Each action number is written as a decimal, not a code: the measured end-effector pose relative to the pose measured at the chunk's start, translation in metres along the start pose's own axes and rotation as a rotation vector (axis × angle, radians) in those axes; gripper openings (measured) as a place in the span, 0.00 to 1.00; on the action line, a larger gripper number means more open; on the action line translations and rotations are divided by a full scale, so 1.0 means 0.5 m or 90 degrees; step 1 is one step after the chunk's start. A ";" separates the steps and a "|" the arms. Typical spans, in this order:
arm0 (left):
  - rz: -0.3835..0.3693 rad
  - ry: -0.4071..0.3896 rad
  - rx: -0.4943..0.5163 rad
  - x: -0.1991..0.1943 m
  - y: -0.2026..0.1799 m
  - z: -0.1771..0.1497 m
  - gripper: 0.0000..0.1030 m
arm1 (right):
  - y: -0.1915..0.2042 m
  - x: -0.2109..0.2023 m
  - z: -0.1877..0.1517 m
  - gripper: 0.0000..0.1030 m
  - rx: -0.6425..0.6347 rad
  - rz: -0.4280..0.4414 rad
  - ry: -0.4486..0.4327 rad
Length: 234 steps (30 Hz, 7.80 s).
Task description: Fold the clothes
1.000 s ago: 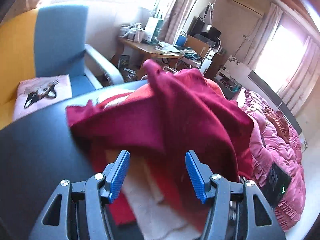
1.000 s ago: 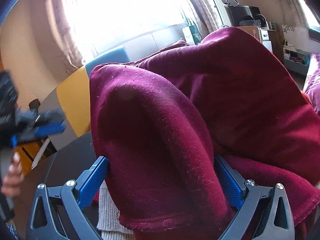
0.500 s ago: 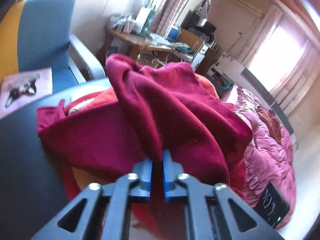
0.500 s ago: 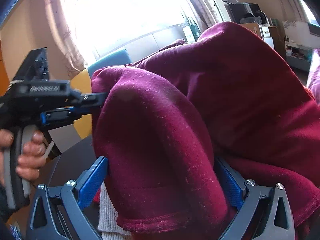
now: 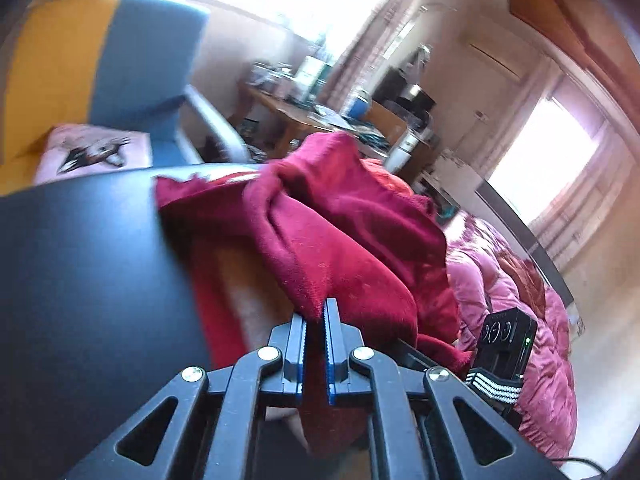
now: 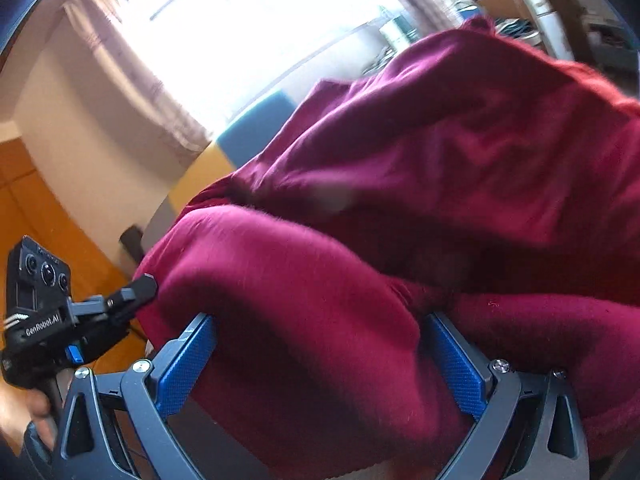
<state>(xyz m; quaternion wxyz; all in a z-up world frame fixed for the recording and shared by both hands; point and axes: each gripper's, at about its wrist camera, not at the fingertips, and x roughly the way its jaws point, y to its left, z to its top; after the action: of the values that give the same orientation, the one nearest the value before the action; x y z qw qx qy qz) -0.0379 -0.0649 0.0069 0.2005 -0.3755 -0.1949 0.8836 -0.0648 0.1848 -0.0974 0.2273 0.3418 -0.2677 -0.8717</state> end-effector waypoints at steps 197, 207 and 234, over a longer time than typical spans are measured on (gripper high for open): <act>0.588 -0.188 -0.451 -0.624 0.773 -0.171 0.07 | 0.246 0.277 -0.195 1.00 -0.215 0.077 0.173; 0.656 -0.187 -0.534 -0.672 0.729 -0.250 0.16 | 0.264 0.285 -0.200 1.00 -0.253 0.033 0.183; 0.492 0.041 -0.109 -0.144 0.521 -0.096 0.23 | 0.374 0.532 -0.111 0.98 -0.373 -0.119 0.402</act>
<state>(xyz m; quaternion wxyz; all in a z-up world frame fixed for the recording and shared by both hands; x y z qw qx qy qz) -0.0106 -0.3117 -0.1107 -0.1725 -0.4640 -0.1057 0.8624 -0.1616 -0.1276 -0.1417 0.3054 0.5356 0.1058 -0.7802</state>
